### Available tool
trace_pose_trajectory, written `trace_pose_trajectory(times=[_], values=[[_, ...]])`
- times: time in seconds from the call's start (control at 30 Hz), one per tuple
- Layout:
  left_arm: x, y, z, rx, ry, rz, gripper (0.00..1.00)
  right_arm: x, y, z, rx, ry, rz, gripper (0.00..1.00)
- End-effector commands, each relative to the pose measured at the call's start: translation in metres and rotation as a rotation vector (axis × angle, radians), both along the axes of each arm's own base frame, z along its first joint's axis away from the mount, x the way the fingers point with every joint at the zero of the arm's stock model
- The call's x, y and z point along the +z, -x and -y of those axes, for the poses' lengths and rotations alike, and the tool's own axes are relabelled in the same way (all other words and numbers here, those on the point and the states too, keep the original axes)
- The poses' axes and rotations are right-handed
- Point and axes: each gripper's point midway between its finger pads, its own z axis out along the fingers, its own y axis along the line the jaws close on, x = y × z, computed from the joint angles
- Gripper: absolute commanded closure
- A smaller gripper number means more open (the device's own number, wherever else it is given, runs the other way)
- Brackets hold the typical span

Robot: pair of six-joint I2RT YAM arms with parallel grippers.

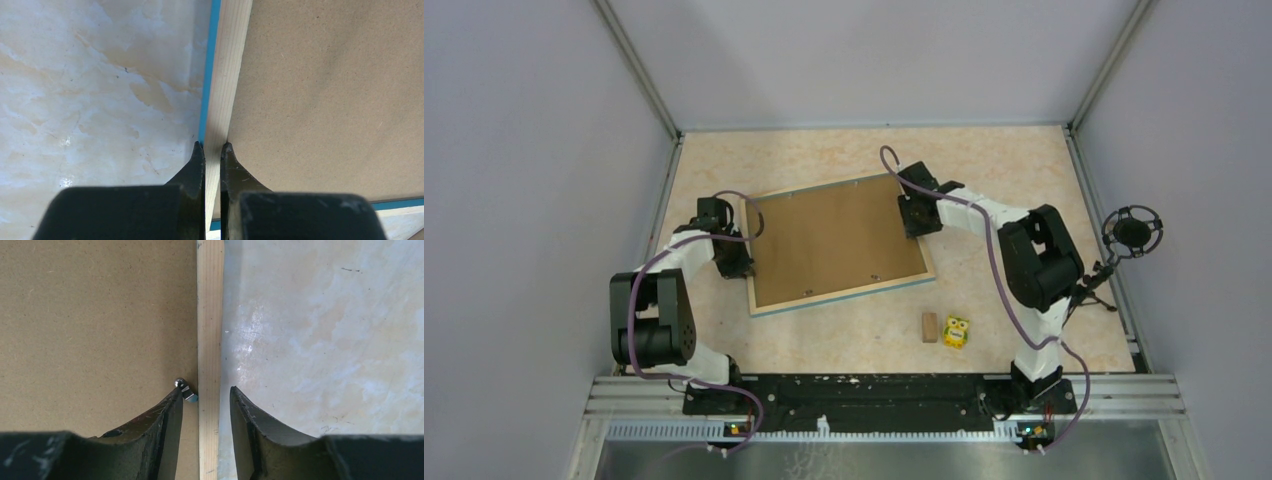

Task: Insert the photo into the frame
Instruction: Install the photo frame at the center of the board.

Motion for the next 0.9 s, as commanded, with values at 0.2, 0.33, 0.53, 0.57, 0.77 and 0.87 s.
trace_pose_trajectory(times=[0.2, 0.33, 0.53, 0.57, 0.77, 0.87], values=[[-0.004, -0.002, -0.001, 0.04, 0.014, -0.009, 1.0, -0.004, -0.011, 0.0, 0.0, 0.029, 0.018, 0.94], [-0.003, -0.003, -0.001, 0.04, 0.013, -0.006, 1.0, -0.009, -0.009, 0.001, 0.01, 0.038, 0.011, 1.0], [-0.004, -0.002, -0.001, 0.039, 0.016, -0.008, 1.0, -0.012, -0.01, -0.002, 0.043, 0.032, 0.011, 1.0], [-0.004, -0.002, -0.001, 0.039, 0.017, -0.008, 1.0, -0.011, -0.011, -0.003, 0.044, 0.031, 0.01, 1.0], [-0.004, -0.002, -0.002, 0.044, 0.012, -0.009, 1.0, 0.014, -0.003, -0.006, 0.01, -0.016, -0.008, 0.82], [-0.004, -0.002, -0.002, 0.05, 0.011, -0.01, 1.0, 0.025, 0.011, -0.007, -0.005, -0.063, -0.024, 0.7]])
